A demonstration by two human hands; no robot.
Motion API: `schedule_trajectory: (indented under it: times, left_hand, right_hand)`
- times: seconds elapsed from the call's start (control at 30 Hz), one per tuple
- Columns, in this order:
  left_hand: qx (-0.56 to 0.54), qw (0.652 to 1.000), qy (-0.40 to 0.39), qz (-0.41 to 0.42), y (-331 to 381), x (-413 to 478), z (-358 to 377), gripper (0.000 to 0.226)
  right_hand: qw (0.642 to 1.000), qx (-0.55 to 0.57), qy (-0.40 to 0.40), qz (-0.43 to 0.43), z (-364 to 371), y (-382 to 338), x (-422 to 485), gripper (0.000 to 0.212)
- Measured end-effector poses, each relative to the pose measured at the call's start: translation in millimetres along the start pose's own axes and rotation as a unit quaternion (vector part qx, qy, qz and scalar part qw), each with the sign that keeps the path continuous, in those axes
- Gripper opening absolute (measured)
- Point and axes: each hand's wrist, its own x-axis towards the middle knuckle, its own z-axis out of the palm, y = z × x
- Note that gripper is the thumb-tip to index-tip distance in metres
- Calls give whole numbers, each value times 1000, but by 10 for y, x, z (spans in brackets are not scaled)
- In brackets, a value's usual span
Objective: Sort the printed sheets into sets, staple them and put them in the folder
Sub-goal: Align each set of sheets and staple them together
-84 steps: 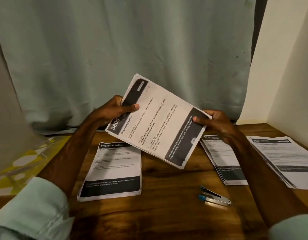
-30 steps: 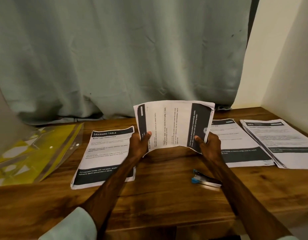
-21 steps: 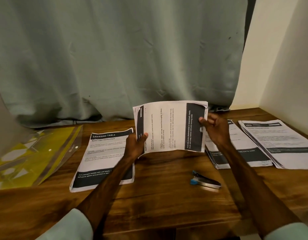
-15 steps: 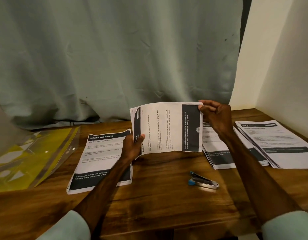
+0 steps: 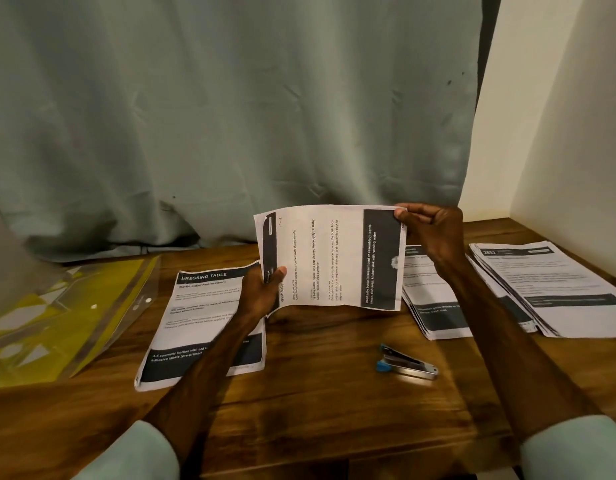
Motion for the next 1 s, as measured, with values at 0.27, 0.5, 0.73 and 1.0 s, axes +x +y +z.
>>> schedule_trajectory:
  times: [0.27, 0.5, 0.73, 1.0]
  left_hand:
    - [18, 998, -63, 0, 69, 30, -152, 35]
    - [35, 993, -110, 7, 195, 93, -342, 33]
    - [45, 990, -131, 15, 267, 117, -425, 26]
    - [36, 992, -124, 5, 240, 82, -402, 34]
  right_hand:
    - [998, 36, 8, 43, -43, -5, 30, 27]
    - [999, -1, -1, 33, -107, 104, -9, 25]
    - [999, -8, -10, 32, -92, 137, -26, 29]
    - [997, -22, -59, 33, -40, 137, -150, 29]
